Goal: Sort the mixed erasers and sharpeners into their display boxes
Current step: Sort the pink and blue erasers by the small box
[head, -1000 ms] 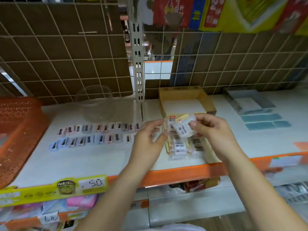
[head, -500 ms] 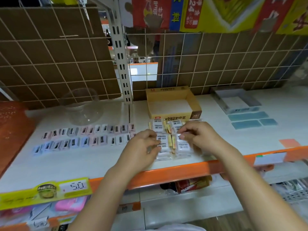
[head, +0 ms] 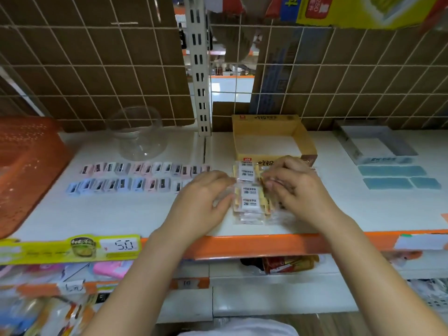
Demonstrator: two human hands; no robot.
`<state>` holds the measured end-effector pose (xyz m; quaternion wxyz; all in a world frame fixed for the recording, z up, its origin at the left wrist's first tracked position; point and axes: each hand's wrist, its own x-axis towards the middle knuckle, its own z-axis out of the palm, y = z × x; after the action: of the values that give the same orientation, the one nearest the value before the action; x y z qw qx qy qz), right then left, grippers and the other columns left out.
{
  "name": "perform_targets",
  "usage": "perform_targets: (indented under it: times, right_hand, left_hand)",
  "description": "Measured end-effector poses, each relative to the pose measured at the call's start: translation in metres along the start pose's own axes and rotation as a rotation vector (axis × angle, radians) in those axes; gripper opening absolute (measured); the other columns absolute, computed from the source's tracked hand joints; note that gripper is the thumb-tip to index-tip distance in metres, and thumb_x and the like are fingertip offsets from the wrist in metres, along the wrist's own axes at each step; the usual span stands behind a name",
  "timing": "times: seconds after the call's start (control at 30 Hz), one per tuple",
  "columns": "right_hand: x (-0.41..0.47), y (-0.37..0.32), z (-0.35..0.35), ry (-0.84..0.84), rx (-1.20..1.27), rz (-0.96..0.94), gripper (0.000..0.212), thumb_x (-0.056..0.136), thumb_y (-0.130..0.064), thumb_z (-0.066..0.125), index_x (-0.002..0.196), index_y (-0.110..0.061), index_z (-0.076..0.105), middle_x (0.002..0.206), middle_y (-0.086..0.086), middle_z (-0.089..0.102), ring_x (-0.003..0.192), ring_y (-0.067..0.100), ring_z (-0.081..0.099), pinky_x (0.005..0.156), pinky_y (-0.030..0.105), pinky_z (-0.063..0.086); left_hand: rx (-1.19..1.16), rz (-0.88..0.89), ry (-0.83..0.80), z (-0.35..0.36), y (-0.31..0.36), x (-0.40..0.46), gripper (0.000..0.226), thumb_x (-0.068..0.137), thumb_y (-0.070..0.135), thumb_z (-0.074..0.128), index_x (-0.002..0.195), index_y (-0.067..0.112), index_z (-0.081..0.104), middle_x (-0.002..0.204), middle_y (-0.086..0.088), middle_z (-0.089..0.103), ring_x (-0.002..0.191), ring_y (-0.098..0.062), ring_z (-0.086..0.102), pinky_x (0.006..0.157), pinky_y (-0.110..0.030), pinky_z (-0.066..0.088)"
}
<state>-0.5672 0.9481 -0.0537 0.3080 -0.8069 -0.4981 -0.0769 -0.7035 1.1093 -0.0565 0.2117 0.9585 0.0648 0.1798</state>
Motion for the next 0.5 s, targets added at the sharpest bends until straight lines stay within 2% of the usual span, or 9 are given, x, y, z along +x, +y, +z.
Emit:
perform_targets:
  times: [0.07,0.17,0.27,0.5]
  right_hand:
    - [0.014,-0.019,0.01,-0.023,-0.012,-0.061,0.033,0.081,-0.024,0.046,0.093,-0.006,0.071,0.091,0.011,0.063,0.087,0.03,0.057,0.078,0.027,0.04]
    - [0.036,-0.053,0.032,-0.07,-0.018,-0.185,0.034,0.08,-0.022,0.044,0.095,-0.006,0.07,0.093,0.013,0.064,0.086,0.032,0.058,0.076,0.032,0.042]
    - [0.058,-0.089,0.062,-0.101,0.007,-0.323,0.033,0.081,-0.022,0.044,0.093,-0.005,0.07,0.095,0.015,0.064,0.089,0.035,0.06,0.078,0.031,0.042]
    - [0.105,-0.175,0.132,-0.114,0.116,-0.521,0.035,0.082,-0.021,0.043,0.098,-0.004,0.069,0.102,0.018,0.062,0.097,0.024,0.044,0.084,0.031,0.035]
  left_hand:
    - [0.055,-0.034,0.041,-0.015,-0.008,-0.008,0.041,0.083,0.035,0.045,0.11,0.012,0.066,0.109,-0.007,0.066,0.103,-0.025,0.059,0.089,-0.029,0.038]
    - [0.132,-0.074,0.105,-0.041,-0.027,-0.024,0.042,0.082,0.031,0.044,0.11,0.006,0.064,0.105,-0.013,0.066,0.1,-0.029,0.06,0.087,-0.031,0.046]
    - [0.224,-0.127,0.193,-0.067,-0.053,-0.048,0.041,0.083,0.029,0.047,0.111,0.003,0.062,0.106,-0.015,0.064,0.102,-0.027,0.052,0.091,-0.032,0.036]
    - [0.342,-0.295,0.327,-0.137,-0.113,-0.113,0.04,0.086,0.029,0.043,0.11,0.003,0.062,0.106,-0.014,0.062,0.1,-0.029,0.051,0.09,-0.036,0.036]
